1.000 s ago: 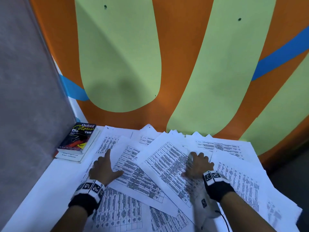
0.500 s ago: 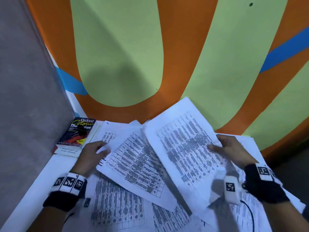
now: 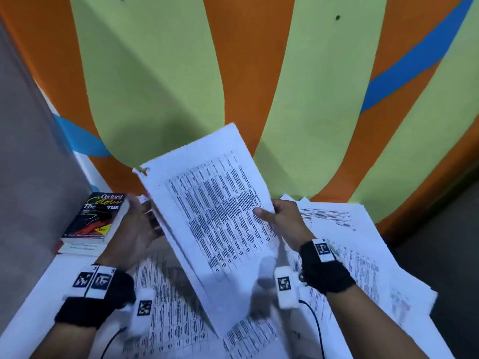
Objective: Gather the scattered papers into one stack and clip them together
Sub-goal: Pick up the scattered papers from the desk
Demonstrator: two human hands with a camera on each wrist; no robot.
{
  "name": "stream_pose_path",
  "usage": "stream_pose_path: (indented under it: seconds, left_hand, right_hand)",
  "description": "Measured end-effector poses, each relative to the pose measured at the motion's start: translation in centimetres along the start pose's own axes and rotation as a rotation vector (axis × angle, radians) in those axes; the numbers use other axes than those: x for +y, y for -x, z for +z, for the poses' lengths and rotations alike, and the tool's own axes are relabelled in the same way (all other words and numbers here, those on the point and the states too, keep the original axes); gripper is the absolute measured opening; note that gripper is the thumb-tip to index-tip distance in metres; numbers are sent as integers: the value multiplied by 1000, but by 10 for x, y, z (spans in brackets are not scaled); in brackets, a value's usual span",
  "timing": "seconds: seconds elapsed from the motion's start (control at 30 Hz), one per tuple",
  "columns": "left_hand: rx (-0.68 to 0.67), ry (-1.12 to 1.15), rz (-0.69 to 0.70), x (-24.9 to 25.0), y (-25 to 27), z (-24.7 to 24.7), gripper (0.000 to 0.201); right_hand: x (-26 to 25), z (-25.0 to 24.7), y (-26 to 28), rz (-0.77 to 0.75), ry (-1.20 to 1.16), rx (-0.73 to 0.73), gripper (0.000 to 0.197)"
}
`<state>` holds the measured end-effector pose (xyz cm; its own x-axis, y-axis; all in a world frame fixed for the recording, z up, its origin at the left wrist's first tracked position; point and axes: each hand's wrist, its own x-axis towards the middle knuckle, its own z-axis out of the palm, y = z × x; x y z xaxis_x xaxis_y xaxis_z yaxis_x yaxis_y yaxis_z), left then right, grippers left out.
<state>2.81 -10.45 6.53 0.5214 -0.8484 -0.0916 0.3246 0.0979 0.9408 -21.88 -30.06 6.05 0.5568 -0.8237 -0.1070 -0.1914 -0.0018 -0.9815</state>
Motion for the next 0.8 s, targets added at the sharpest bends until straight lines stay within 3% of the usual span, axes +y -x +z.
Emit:
stream_pose_path:
  seconds: [0.07, 0.1, 0.13, 0.2, 0.27, 0.3, 0.37, 0.43, 0.5, 0.57, 0.7, 0.73, 0.8]
  left_hand:
    - [-22, 89, -60, -12, 0, 7, 115]
    - [-20, 62, -96, -18, 4, 15, 120]
    - [-8, 8, -104, -27, 4, 24, 113]
    - [-6, -181, -79, -40, 4, 43, 68]
    - [91, -350, 29, -43, 5, 57, 27]
    - [156, -424, 83, -40, 6, 59, 17]
    - [265, -517, 184, -29, 7, 55, 11]
    - [324, -627, 249, -15, 9, 45, 9]
    - [339, -708, 272, -6, 10, 29, 9]
    - [365, -756, 231, -3, 9, 12, 16]
    - [437, -659, 172, -5, 11, -13, 25]
    - [439, -650, 158, -4, 15, -15, 21]
    - [493, -605, 137, 0, 23, -27, 15]
  right_hand:
    - [3, -6, 6, -2, -87, 85, 29]
    - [5, -7, 9, 6, -105, 112, 25]
    - [8, -5, 11, 18, -107, 127, 26]
    - [17, -4, 17, 33, -98, 131, 35]
    - [26, -14, 24, 34, -15, 206, 31]
    - [34, -26, 27, 49, 78, 282, 30]
    - [55, -66, 44, 191, 407, 462, 45]
    - [78, -112, 68, 504, 725, 593, 68]
    - [104, -142, 88, 778, 840, 590, 92]
    - [126, -155, 95, 910, 899, 563, 110]
    - [147, -157, 91, 920, 872, 678, 120]
    - [143, -156, 93, 891, 815, 694, 115]
    - [134, -159, 98, 791, 660, 738, 84]
